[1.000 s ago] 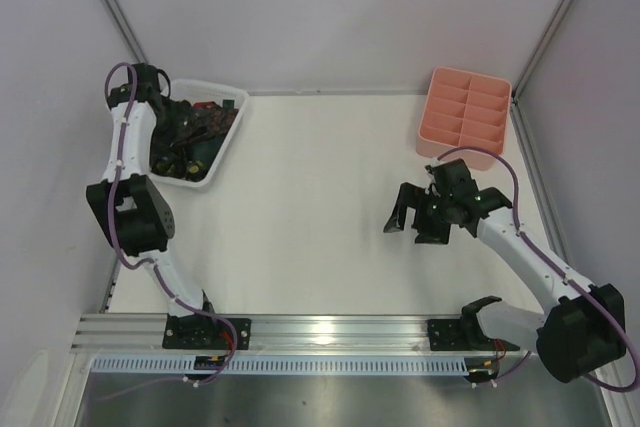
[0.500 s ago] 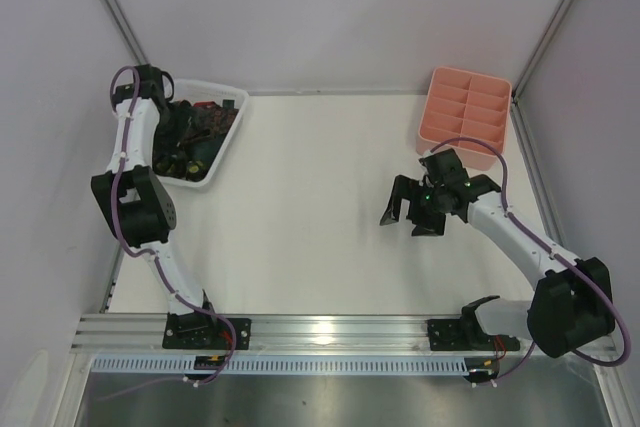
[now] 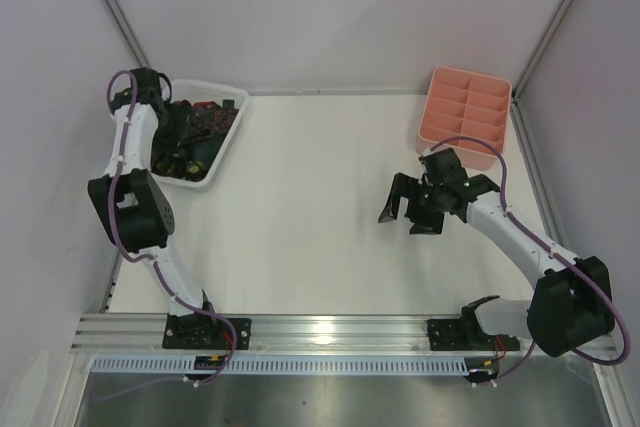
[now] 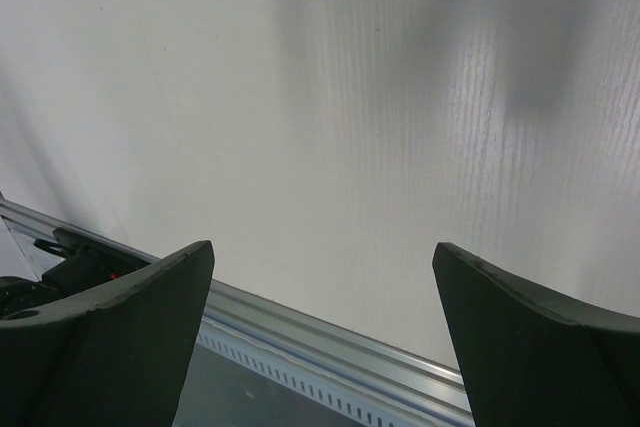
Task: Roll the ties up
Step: Grab a tie with the left arm, then move the tie to the center of the board, then flatten the tie
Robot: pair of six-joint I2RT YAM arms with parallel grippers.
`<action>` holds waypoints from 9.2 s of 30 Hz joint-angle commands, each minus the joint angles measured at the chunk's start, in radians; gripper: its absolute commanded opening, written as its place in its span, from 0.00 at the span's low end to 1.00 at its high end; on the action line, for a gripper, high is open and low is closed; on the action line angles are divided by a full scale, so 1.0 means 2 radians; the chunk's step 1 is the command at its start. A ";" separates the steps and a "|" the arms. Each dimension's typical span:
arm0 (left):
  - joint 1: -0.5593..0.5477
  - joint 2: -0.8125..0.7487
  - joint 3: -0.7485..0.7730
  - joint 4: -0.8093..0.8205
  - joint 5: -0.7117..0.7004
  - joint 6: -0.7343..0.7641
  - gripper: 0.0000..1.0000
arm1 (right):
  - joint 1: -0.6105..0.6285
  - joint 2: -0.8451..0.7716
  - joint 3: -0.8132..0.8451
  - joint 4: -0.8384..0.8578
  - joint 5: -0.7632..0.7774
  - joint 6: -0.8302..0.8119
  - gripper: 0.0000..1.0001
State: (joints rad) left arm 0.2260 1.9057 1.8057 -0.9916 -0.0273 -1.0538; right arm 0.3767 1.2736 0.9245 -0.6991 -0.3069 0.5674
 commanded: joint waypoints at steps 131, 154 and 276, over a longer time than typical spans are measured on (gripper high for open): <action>-0.638 -0.110 -0.297 -0.005 -0.213 0.360 0.50 | 0.058 -0.079 -0.006 -0.012 -0.092 0.025 1.00; -0.392 -0.232 -0.163 0.125 0.263 0.181 0.00 | 0.026 -0.069 0.033 -0.029 -0.121 0.003 1.00; -0.613 -0.067 -0.196 -0.094 -0.258 0.317 0.81 | -0.145 0.036 0.065 -0.164 -0.136 -0.066 0.07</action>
State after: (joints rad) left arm -0.9981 1.7393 1.3464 -1.0817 -0.4095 -0.4656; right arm 0.0994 1.3537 1.0214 -1.0306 -0.5468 0.4435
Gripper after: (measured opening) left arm 0.814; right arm 0.079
